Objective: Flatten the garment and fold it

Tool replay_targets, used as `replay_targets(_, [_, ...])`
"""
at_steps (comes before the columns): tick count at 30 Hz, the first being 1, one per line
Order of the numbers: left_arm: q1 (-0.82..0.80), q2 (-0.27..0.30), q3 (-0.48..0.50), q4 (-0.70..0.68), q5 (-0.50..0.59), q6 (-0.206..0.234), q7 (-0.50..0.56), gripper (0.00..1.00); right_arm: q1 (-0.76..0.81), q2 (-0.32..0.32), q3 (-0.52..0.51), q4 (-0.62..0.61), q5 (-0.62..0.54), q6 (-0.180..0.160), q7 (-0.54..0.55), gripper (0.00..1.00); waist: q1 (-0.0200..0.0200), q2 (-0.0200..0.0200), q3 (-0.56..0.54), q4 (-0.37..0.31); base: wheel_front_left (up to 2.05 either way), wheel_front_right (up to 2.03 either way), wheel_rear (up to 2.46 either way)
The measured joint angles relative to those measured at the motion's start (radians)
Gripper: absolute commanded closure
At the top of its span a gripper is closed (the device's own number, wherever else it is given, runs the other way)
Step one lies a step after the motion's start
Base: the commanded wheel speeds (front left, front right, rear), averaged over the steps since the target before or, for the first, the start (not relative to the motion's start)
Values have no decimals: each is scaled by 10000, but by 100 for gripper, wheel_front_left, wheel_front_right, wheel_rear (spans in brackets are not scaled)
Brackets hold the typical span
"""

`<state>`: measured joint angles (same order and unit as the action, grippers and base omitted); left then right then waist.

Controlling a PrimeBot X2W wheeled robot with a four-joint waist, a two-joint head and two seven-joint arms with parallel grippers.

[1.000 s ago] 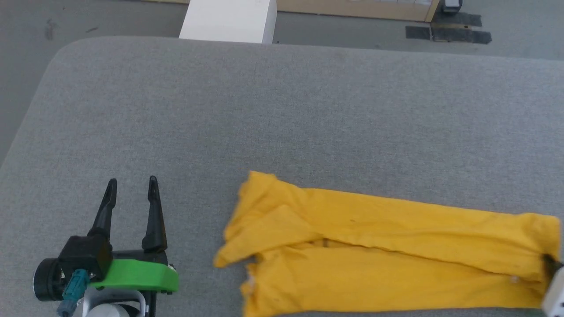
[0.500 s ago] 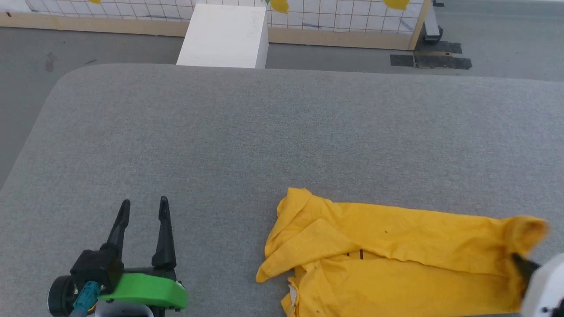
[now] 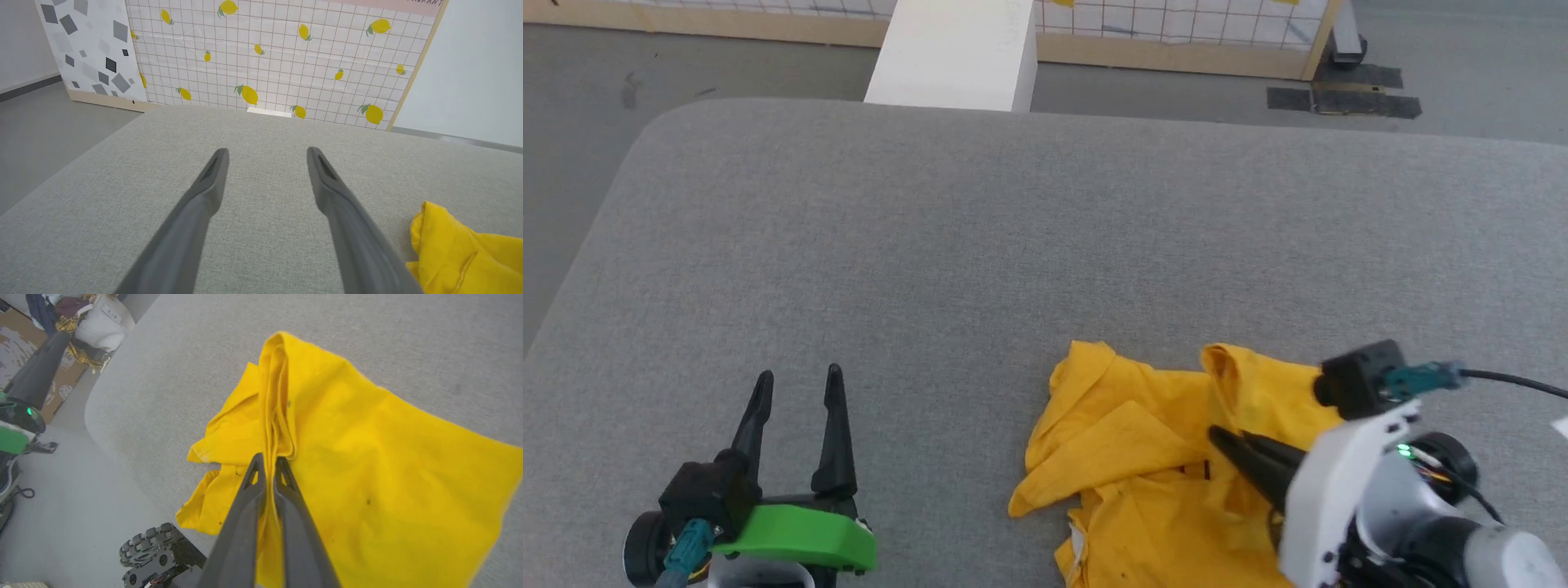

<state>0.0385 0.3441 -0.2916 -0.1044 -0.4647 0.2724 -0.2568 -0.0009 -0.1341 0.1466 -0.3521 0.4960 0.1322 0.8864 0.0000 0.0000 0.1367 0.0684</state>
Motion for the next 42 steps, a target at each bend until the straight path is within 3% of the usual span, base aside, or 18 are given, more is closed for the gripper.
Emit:
replay_targets(6, [-102, -169, 25, 127, 2, -92, -2, 0, -893, 226, 1258, 965, 31, -2, -270, 100, 0, 0, 159, 271, 0, 0, 0])
replay_targets(16, [-215, -453, 35, 389, 2, -291, 0, 0, -1939, 614, 2173, 4151, -1005, 0, -1149, 100, 0, 0, 222, 728, 0, 0, 0])
replay_targets(17, [-216, -489, 29, 426, 2, -339, 0, 0, -2044, 635, 2217, 4481, -1223, 0, -1271, 80, 0, 0, 204, 755, 0, 0, 0])
replay_targets(18, [-219, -527, 21, 460, 2, -347, 0, 0, -2150, 642, 2272, 4788, -1407, -2, -1398, 0, 0, 0, 183, 776, 0, 0, 0])
replay_targets(22, [-221, -602, 15, 589, 2, -370, -2, 0, -2393, 769, 2441, 5762, -1638, 0, -1611, 0, 0, 0, 75, 811, 0, 0, 0])
replay_targets(27, [-202, -617, 6, 654, 0, -430, 0, 0, -2478, 834, 2276, 5783, -1220, 0, -2174, 0, 0, 0, -42, 729, 0, 0, 0])
replay_targets(33, [-192, -604, 25, 631, -13, -428, 0, 0, -2227, 838, 909, 4370, -1091, 0, -2591, 0, 0, 0, -116, 458, 0, 0, 0])
replay_targets(42, [-193, -499, -21, 372, 6, -424, 48, 0, 335, 506, -2027, 1814, -1801, -2, -2295, 0, 0, 0, 58, 97, 0, 0, 0])
